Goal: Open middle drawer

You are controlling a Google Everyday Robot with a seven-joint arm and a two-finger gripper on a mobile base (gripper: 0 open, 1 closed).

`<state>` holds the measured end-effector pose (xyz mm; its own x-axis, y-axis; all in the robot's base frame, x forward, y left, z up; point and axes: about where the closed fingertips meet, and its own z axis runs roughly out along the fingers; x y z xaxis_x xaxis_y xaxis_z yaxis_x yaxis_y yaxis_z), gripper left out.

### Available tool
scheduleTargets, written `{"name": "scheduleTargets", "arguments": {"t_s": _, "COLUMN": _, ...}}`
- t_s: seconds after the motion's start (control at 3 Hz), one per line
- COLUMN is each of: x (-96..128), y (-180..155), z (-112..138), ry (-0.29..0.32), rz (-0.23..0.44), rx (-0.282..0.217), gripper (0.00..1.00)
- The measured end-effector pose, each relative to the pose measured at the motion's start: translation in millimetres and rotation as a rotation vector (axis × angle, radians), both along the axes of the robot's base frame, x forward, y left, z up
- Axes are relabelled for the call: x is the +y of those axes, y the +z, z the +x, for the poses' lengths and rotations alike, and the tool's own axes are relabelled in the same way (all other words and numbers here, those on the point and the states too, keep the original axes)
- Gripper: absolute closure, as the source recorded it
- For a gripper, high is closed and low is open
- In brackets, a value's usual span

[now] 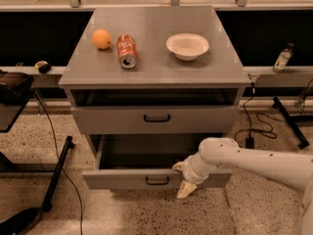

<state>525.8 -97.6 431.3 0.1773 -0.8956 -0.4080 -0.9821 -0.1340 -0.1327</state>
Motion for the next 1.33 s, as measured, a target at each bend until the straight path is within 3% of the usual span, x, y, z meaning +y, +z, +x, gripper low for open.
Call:
{"name": "scheduleTargets", "arguments": {"t_s": 0.67, "x": -7.2, "y": 9.9, "z": -61.3, "ry": -0.010, "rz": -0.002, "rx": 0.034, "gripper": 0.41}}
{"name": "scheduleTargets", "arguments": {"t_s": 1.0, "x": -8.8, "y": 22.5, "z": -85.9, "ry": -0.015, "rz": -0.012, "rx": 0.024, "gripper": 0.40}}
{"name": "scheduleTargets", "arguments": {"t_s": 1.33, "x": -8.8, "y": 31.4, "z": -89.8, "ry": -0.024, "rz": 0.000, "rx": -0.007, "gripper": 0.41}}
